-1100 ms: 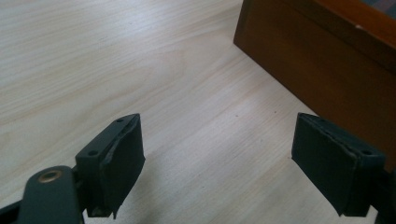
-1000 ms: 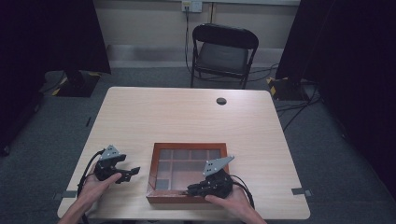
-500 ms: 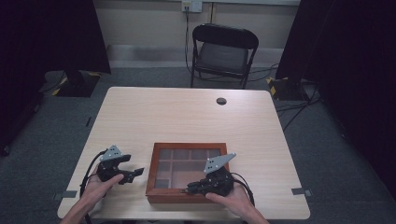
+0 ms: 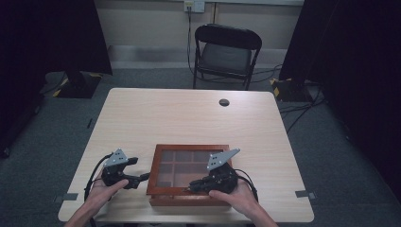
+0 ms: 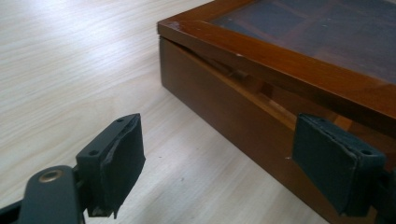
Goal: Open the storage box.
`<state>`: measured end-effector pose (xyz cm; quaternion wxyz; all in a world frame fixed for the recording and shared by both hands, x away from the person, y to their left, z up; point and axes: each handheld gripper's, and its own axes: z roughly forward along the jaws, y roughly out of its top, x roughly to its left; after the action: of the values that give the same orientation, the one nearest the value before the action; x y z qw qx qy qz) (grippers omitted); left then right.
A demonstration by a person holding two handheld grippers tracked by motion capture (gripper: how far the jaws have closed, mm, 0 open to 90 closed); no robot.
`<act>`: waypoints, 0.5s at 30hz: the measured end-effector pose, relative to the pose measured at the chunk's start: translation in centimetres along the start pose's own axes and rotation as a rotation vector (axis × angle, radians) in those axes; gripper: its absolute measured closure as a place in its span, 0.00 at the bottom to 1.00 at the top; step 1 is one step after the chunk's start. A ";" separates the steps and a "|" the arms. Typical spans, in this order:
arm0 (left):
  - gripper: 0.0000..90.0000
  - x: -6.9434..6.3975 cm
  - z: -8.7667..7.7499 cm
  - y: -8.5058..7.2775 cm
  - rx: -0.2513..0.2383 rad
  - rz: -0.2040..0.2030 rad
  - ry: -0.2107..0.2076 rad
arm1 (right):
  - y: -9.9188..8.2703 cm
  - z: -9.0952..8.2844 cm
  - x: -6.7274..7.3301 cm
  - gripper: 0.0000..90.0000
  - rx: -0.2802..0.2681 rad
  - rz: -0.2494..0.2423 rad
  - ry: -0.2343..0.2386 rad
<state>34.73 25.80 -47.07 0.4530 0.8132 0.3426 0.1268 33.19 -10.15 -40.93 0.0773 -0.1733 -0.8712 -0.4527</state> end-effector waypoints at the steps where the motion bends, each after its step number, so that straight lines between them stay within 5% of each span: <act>1: 0.18 -0.1 0.0 0.0 -0.002 0.003 -0.010 | 0.1 -0.1 0.0 0.92 0.001 0.007 0.001; 15: 0.19 -1.4 0.4 0.3 -0.028 0.040 -0.084 | 1.1 -0.6 -0.1 0.92 0.012 0.017 0.009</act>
<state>34.08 24.49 -46.93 0.4758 0.8181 0.3051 0.1064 33.70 -10.08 -39.84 0.0859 -0.1782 -0.8720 -0.4477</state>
